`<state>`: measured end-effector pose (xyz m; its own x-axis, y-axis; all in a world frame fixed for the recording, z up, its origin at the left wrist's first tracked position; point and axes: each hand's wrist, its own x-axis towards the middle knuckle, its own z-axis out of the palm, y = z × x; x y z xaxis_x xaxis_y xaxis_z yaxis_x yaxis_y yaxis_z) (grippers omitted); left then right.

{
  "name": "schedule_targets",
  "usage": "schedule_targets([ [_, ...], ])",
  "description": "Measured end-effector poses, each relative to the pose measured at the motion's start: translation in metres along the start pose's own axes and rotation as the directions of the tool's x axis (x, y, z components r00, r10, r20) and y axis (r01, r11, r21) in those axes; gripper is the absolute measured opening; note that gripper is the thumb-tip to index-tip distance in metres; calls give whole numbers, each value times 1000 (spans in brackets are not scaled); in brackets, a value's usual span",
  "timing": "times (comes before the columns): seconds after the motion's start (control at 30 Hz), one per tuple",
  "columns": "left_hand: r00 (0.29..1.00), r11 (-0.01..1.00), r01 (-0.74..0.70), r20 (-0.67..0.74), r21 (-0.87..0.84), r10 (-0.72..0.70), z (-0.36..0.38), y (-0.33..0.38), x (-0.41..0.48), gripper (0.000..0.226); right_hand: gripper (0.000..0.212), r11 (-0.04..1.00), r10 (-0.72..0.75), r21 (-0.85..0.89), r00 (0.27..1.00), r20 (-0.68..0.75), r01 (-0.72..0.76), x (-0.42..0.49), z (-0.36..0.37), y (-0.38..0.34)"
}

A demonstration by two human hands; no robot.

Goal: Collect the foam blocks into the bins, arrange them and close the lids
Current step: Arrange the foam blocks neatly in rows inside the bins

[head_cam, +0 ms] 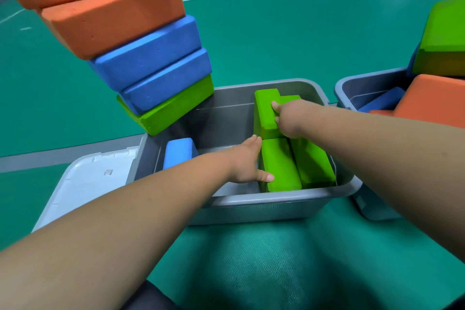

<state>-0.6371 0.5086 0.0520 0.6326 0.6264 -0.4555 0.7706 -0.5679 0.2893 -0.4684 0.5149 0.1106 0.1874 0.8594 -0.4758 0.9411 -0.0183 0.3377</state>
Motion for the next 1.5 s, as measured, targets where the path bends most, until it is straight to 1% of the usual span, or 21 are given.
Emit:
schedule_targets([
  [0.07, 1000, 1000, 4, 20, -13, -4, 0, 1, -1, 113, 69, 1000, -12, -1, 1000, -21, 12, 6, 3, -3],
  [0.13, 1000, 1000, 3, 17, -20, -2, -2, 2, -2, 114, 65, 998, -3, 56, 996, -93, 8, 5, 5, -4],
  [0.23, 1000, 999, 22, 4, -43, -21, -4, 2, -1, 123, 43, 973, 53, 230, 955, -293, 16, 1, 8, 1],
  [0.27, 999, 997, 36, -5, -64, -37, -4, 1, 0, 128, 36, 967, 58, 252, 938, -342, 32, 2, 8, 1],
  [0.33, 999, 994, 44, -23, -102, -47, -3, -1, 2, 137, 31, 963, 47, 263, 922, -384, 60, 3, 8, 0],
  [0.5, 998, 980, -10, -65, -200, -3, -2, -3, 7, 150, 28, 960, 20, 264, 923, -383, 89, 8, 8, -4],
  [0.6, 998, 976, -47, -45, -213, 38, -4, -5, 10, 146, 28, 964, 19, 255, 934, -357, 78, 16, 7, 0],
  [0.7, 1000, 971, -17, 7, -240, 19, -4, -9, 15, 142, 33, 968, -9, 235, 950, -311, 86, 22, 9, 2],
  [0.77, 999, 973, 5, 34, -229, 2, -5, -10, 19, 141, 38, 974, -40, 203, 957, -287, 101, 25, 9, 3],
  [0.87, 999, 979, 18, 52, -205, -7, -7, -13, 23, 139, 34, 986, -80, 124, 967, -242, 112, 31, 8, 5],
  [0.93, 997, 982, 18, 75, -189, -4, -9, -13, 26, 138, 42, 992, -89, 75, 979, -185, 105, 31, 9, 5],
  [1.03, 994, 989, 33, 110, -142, -17, -13, -10, 28, 137, 48, 997, -74, 27, 985, -154, 79, 33, 9, 5],
  [1.1, 991, 993, 45, 128, -110, -31, -15, -5, 28, 138, 55, 996, -90, -7, 989, -118, 90, 35, 10, 6],
  [1.17, 993, 996, 50, 110, -79, -41, -14, -1, 27, 138, 64, 995, -97, 2, 991, -91, 97, 32, 15, 7],
  [1.23, 996, 996, 62, 62, -61, -58, -13, 2, 24, 139, 70, 994, -97, 39, 991, -97, 101, 27, 20, 8],
  [1.33, 998, 997, 68, -6, -42, -68, -12, -1, 12, 136, 72, 992, -114, 39, 990, -80, 118, 21, 21, 8],
  [1.4, 995, 995, 94, -33, -20, -94, -14, -7, 2, 131, 67, 991, -130, 33, 988, -80, 133, 19, 17, 6],
  [1.43, 988, 990, 143, -63, -10, -143, -17, -10, -3, 124, 62, 990, -130, 40, 987, -91, 134, 18, 14, 5],
  [1.47, 969, 975, 223, -112, 3, -222, -21, -15, -7, 108, 57, 990, -132, 44, 986, -104, 138, 17, 12, 3],
  [1.5, 935, 951, 310, -183, 13, -302, -24, -22, -9, 84, 51, 988, -141, 41, 983, -117, 146, 15, 10, 0],
])
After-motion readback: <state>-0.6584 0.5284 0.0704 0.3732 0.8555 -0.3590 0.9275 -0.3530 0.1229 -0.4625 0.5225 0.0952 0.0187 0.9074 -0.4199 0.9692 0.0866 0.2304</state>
